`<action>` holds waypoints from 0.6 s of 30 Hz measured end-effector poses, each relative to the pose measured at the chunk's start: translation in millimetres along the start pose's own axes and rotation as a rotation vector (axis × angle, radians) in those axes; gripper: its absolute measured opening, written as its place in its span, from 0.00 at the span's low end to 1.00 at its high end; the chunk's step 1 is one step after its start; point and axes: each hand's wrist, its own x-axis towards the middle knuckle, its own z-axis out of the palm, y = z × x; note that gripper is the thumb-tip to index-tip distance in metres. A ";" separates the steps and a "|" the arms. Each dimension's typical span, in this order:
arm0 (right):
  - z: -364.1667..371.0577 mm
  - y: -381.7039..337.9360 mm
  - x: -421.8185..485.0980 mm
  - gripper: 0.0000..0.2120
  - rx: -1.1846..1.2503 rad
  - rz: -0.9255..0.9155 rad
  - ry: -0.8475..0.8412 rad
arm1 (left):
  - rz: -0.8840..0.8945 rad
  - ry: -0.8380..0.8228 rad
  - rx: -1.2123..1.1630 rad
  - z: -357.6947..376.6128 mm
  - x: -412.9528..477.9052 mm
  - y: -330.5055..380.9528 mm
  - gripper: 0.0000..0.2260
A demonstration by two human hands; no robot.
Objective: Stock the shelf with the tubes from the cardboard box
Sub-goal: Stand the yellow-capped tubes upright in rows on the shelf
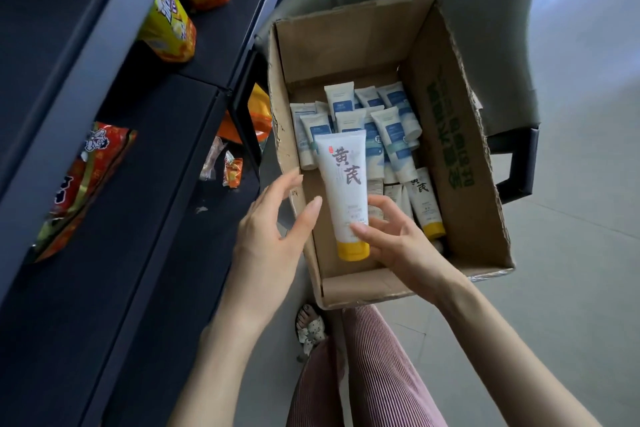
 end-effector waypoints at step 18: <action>29.0 -22.3 -7.1 0.18 0.009 -0.176 -0.073 | -0.106 -0.037 -0.456 6.3 5.9 9.2 0.10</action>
